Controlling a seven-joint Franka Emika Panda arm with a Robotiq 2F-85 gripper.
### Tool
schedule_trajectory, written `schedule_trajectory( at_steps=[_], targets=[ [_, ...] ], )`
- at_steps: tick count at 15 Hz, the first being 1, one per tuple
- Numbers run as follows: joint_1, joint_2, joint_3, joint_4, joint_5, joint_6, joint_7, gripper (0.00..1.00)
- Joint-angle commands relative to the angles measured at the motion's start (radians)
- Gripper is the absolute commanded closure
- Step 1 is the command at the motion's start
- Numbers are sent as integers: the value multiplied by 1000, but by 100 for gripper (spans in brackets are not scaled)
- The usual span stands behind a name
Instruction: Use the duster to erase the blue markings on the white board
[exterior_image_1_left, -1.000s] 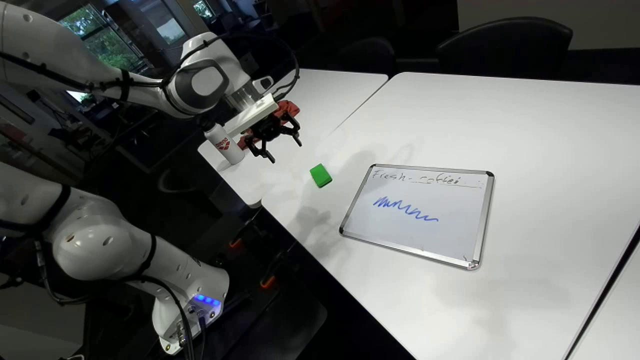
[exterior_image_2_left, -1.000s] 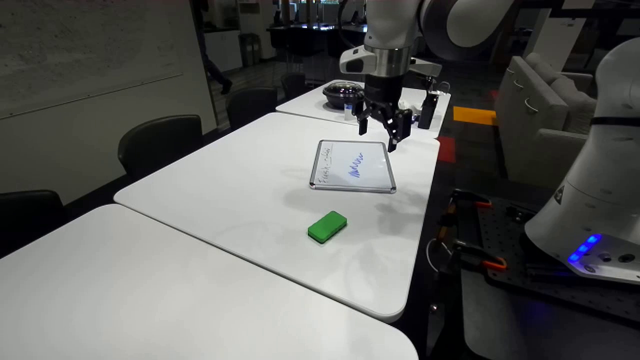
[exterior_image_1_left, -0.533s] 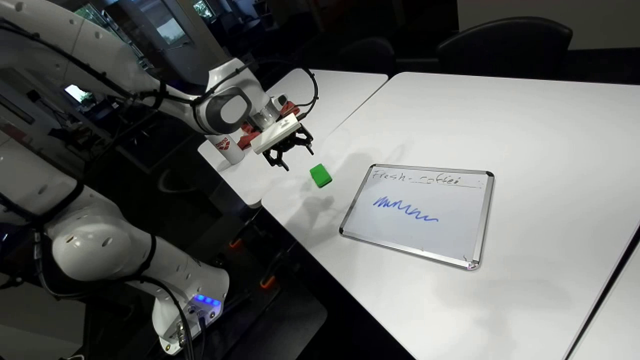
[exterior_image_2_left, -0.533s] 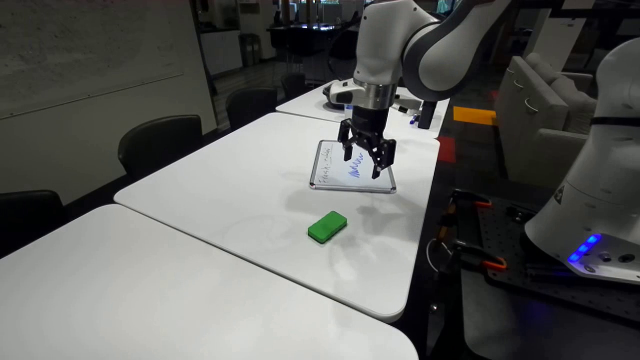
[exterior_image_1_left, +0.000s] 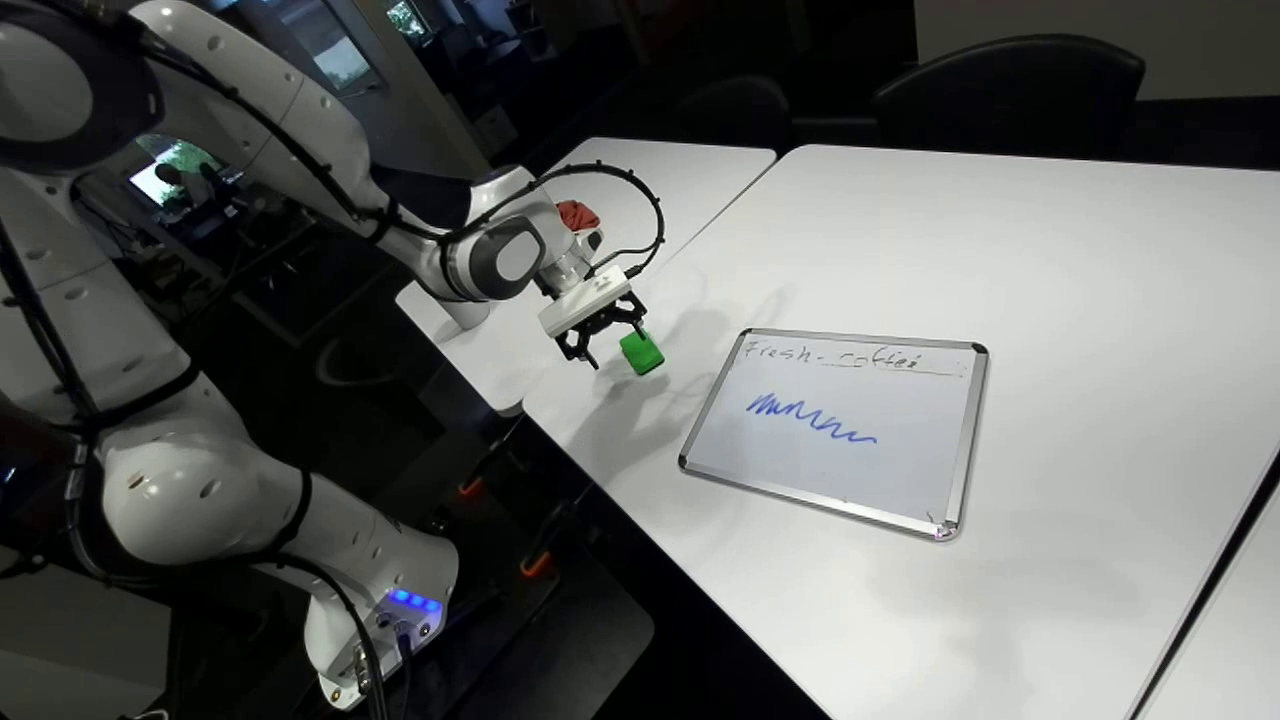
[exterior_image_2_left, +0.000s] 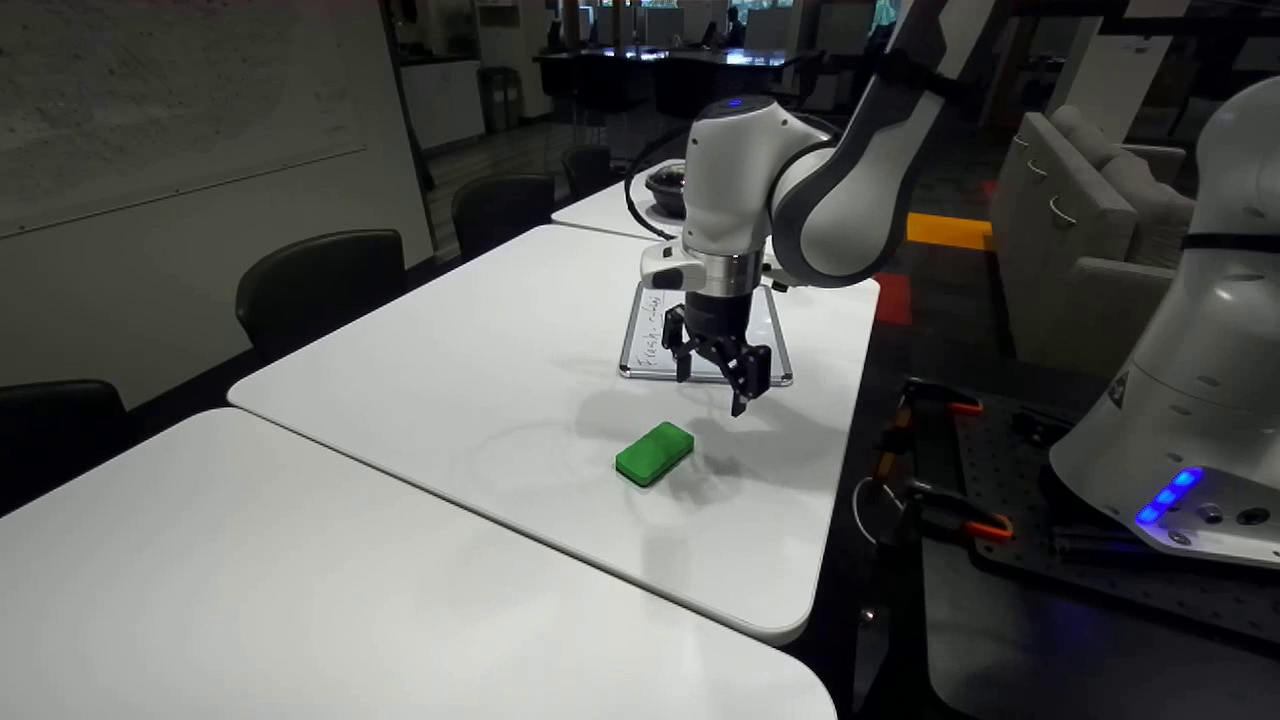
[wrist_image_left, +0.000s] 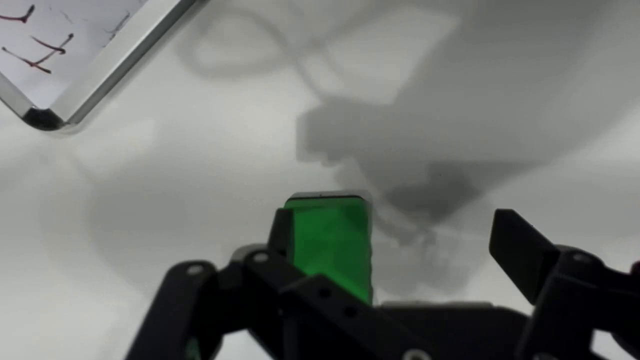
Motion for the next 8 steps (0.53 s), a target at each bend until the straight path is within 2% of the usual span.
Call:
schedule_trajectory(
  at_steps=[1,2,6,8],
  targets=[
    [7,87,-2,76,-88,13,94,0],
    [-34,54,29,42,-72,0,59,0],
    [-29,90,27,76,-96,0,89,0],
    [-69,99,76,79,-58,19,53,0]
  ],
)
